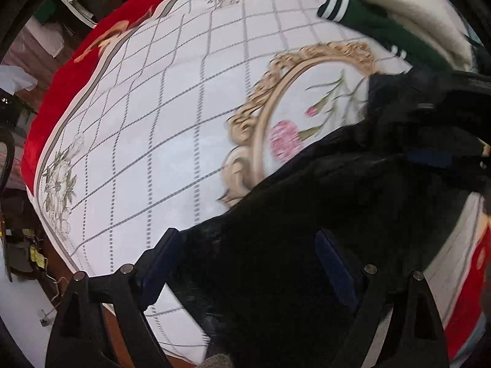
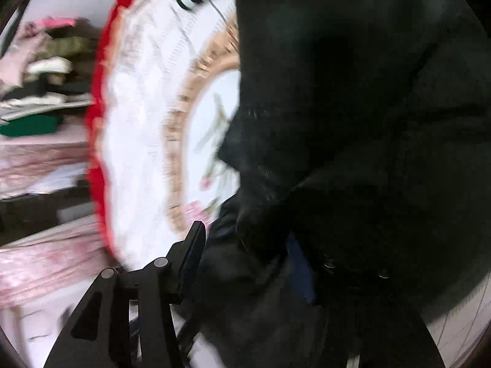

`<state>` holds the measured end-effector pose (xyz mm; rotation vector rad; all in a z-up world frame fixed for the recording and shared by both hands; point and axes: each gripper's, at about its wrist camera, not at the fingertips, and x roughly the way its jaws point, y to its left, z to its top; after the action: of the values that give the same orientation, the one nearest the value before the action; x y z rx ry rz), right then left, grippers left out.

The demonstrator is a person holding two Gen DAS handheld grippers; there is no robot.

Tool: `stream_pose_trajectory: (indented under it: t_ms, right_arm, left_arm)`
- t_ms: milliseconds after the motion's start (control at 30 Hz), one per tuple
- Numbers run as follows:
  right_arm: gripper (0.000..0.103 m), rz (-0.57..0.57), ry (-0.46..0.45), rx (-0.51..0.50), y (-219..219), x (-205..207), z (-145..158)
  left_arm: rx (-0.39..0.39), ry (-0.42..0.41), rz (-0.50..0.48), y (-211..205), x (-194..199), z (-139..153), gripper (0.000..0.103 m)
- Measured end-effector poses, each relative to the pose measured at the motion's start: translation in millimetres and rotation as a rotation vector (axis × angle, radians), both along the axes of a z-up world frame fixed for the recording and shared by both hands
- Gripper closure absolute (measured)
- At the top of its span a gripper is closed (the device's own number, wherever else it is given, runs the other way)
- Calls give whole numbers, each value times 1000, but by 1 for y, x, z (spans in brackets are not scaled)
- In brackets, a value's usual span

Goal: Fold large clothes

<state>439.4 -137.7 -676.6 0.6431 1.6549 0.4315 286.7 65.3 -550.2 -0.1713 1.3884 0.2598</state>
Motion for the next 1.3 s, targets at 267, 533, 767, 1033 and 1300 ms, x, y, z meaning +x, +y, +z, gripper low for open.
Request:
stream_pose_trajectory:
  t_ms: [267, 533, 767, 1033, 1300]
  right_arm:
    - [35, -210, -154, -203, -166, -18, 61]
    - [35, -492, -44, -15, -264, -11, -33]
    - [89, -646, -42, 64, -275, -58, -21]
    - [57, -674, 104, -107, -331, -164, -17]
    - [47, -455, -113, -355, -285, -136, 76]
  left_arm:
    - [-33, -52, 28, -68, 83, -11, 14]
    - [-52, -25, 52, -73, 121, -45, 9]
    - [-40, -18, 41, -68, 99, -17, 9]
    - [-4, 15, -70, -105, 73, 1, 9]
    - [44, -28, -4, -100, 59, 21, 9]
